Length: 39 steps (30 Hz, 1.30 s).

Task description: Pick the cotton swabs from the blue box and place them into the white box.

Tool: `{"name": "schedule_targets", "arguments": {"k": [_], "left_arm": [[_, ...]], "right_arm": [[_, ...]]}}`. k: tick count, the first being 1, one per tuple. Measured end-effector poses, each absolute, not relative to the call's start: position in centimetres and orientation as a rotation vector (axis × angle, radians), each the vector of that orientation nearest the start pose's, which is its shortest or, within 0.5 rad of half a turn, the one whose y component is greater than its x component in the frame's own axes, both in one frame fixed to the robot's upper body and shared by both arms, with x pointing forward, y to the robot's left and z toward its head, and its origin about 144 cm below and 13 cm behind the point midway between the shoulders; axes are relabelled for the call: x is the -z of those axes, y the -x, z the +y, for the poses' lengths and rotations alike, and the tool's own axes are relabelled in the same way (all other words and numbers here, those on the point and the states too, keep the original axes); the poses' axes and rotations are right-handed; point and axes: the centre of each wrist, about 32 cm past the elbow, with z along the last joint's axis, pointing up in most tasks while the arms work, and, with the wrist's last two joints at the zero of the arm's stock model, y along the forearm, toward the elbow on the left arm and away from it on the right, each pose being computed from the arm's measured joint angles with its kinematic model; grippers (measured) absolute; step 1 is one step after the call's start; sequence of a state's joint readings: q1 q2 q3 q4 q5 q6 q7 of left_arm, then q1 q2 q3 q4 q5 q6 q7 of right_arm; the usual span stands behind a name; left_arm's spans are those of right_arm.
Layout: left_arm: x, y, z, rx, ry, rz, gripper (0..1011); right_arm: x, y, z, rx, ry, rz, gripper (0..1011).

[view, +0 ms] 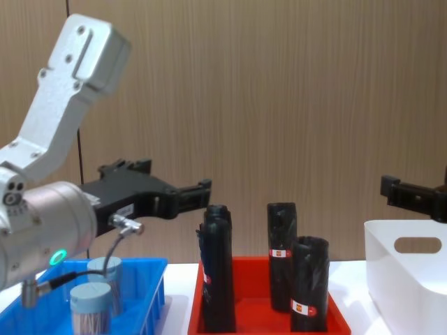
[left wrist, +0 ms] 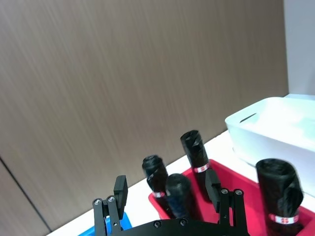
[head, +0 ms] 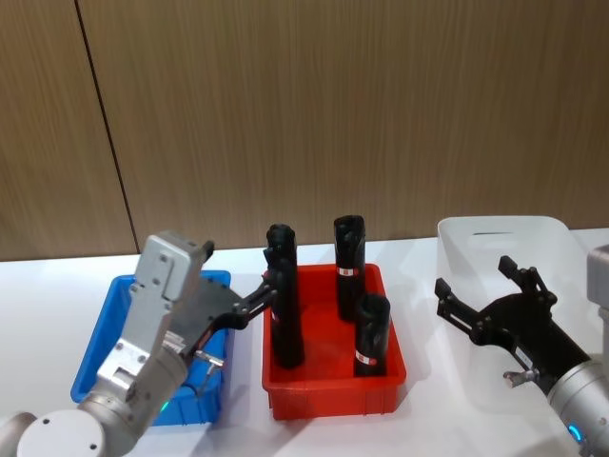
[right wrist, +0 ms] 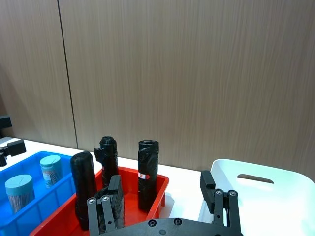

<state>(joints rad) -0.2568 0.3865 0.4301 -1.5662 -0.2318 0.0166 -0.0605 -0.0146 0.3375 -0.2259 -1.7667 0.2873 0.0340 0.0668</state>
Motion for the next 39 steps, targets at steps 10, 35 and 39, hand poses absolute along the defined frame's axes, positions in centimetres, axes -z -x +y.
{"name": "schedule_targets", "arguments": {"k": [10, 35, 39], "left_arm": [[-119.3, -51.2, 23.5, -1.173, -0.113, -0.124, 1004], [-118.9, -52.3, 25.9, -1.278, -0.165, 0.069, 1004], [-118.9, -52.3, 25.9, -1.276, -0.164, 0.065, 1004]], "right_arm": [[-118.9, -44.3, -23.7, 1.229, -0.026, -0.075, 1002], [-118.9, -44.3, -23.7, 1.230, -0.026, -0.075, 1002], [-118.9, -44.3, -23.7, 1.229, -0.026, -0.075, 1002]]}}
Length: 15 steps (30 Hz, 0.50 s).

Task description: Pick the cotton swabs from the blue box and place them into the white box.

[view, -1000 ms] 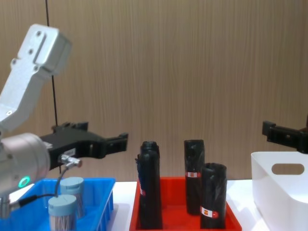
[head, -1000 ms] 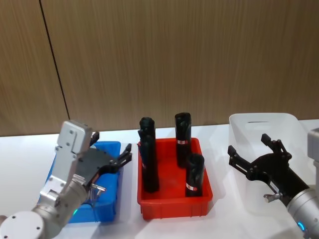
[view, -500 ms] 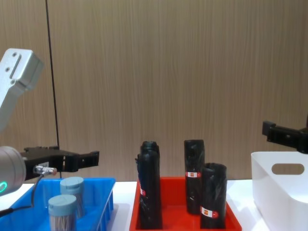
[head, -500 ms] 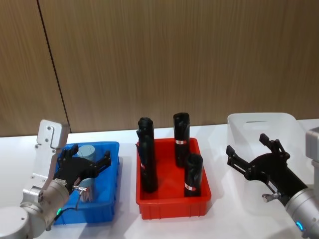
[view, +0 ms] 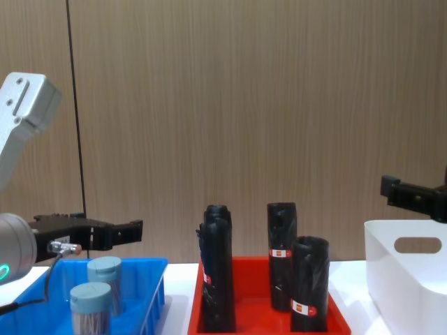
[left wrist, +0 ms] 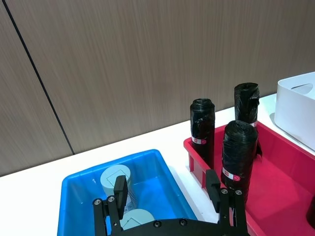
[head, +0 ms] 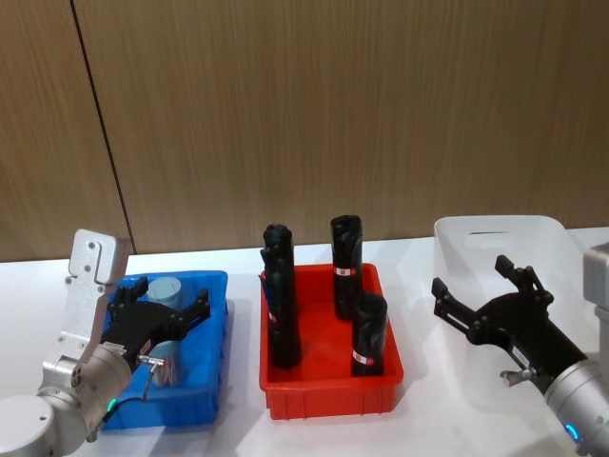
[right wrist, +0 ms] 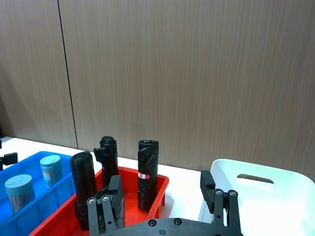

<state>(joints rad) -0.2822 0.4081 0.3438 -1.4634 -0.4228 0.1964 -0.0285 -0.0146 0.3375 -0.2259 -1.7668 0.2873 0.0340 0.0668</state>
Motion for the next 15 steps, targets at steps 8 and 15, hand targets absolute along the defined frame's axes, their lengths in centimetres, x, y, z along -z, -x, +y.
{"name": "schedule_targets", "arguments": {"k": [8, 15], "left_arm": [[-118.69, -52.20, 25.90, -1.284, -0.165, 0.072, 1004], [-118.35, -52.07, 25.92, -1.289, -0.161, 0.071, 1004]], "right_arm": [[-118.87, -44.33, -23.71, 1.229, -0.026, -0.075, 1001], [-118.87, -44.33, -23.71, 1.229, -0.026, -0.075, 1002]]}}
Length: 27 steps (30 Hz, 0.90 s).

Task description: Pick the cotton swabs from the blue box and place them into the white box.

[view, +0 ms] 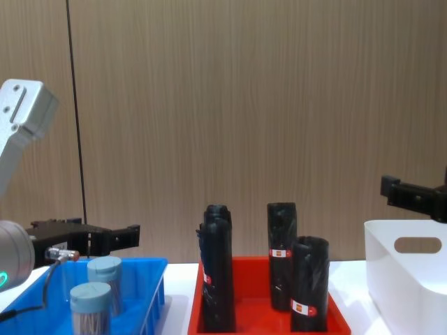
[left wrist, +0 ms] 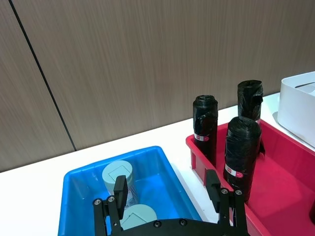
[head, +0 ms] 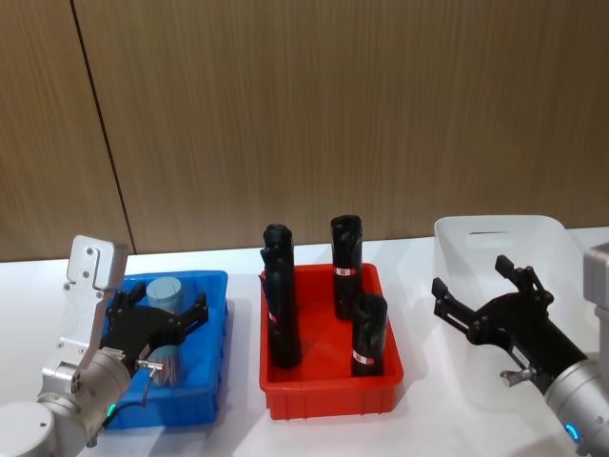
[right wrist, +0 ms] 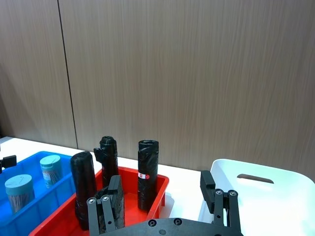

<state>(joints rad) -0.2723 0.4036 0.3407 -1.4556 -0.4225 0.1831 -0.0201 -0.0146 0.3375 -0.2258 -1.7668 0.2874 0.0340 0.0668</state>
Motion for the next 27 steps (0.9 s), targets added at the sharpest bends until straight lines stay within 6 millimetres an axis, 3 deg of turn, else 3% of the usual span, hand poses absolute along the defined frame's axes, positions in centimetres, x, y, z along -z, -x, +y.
{"name": "schedule_targets", "arguments": {"k": [27], "left_arm": [[-117.55, -52.60, 26.38, -1.304, -0.204, 0.126, 1004]], "right_arm": [[-118.87, -44.33, -23.71, 1.229, -0.026, -0.075, 1002]]}}
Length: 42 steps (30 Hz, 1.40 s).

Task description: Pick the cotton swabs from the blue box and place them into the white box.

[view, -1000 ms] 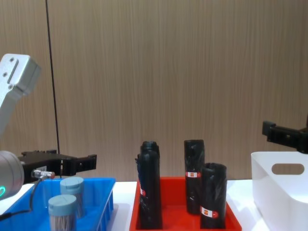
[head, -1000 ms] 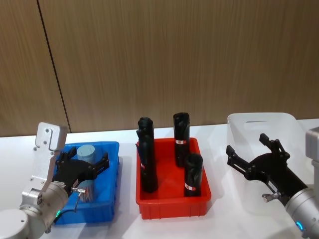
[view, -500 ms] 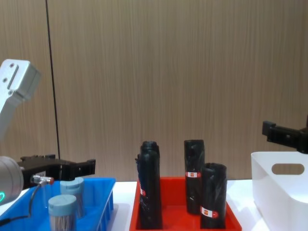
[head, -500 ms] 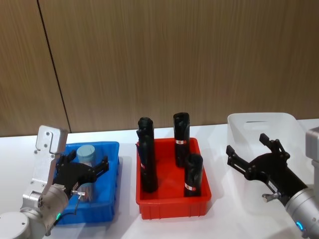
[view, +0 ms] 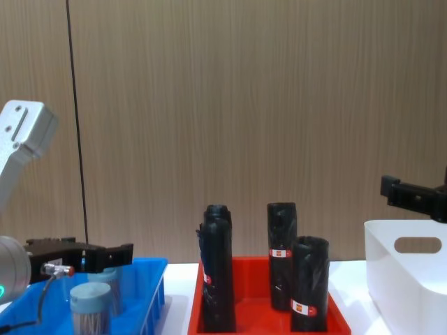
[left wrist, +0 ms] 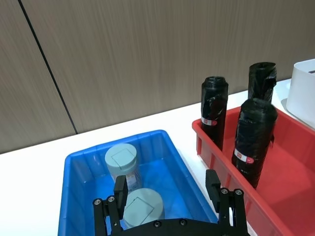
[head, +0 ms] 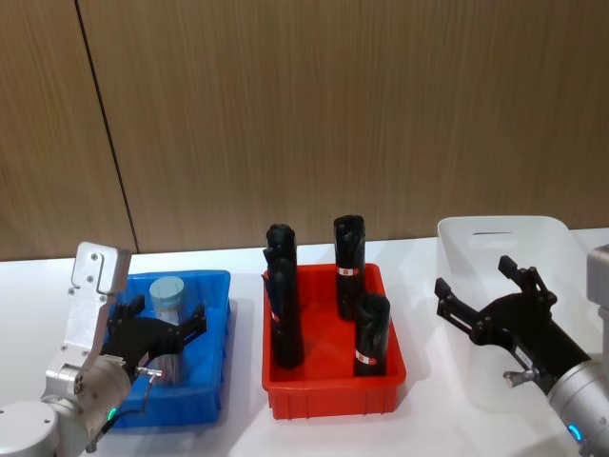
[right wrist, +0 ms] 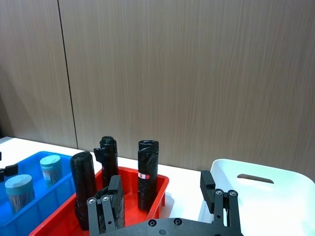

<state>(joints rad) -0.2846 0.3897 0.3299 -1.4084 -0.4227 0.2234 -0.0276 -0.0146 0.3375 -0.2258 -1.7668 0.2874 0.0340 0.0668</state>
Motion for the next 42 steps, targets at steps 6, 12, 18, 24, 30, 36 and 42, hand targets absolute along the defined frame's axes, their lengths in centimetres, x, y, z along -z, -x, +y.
{"name": "schedule_targets", "arguments": {"k": [6, 12, 18, 24, 30, 36, 42], "left_arm": [[-117.5, -53.1, 26.8, -1.311, -0.221, 0.151, 1004], [-117.4, -53.7, 27.2, -1.317, -0.239, 0.175, 1004], [-117.3, -54.2, 27.5, -1.319, -0.260, 0.196, 1004], [-117.0, -55.0, 27.7, -1.319, -0.292, 0.225, 1004], [-116.6, -55.5, 27.9, -1.317, -0.313, 0.245, 1004], [-116.2, -56.1, 28.0, -1.314, -0.335, 0.267, 1004], [-115.9, -56.6, 28.1, -1.309, -0.346, 0.283, 1004]], "right_arm": [[-118.9, -44.3, -23.7, 1.229, -0.026, -0.075, 1002], [-118.9, -44.3, -23.7, 1.230, -0.026, -0.075, 1002], [-118.9, -44.3, -23.7, 1.229, -0.026, -0.075, 1002], [-118.9, -44.3, -23.7, 1.230, -0.026, -0.075, 1002], [-118.9, -44.3, -23.7, 1.230, -0.026, -0.075, 1002], [-118.9, -44.3, -23.7, 1.229, -0.026, -0.075, 1002], [-118.9, -44.3, -23.7, 1.230, -0.026, -0.075, 1002]]}}
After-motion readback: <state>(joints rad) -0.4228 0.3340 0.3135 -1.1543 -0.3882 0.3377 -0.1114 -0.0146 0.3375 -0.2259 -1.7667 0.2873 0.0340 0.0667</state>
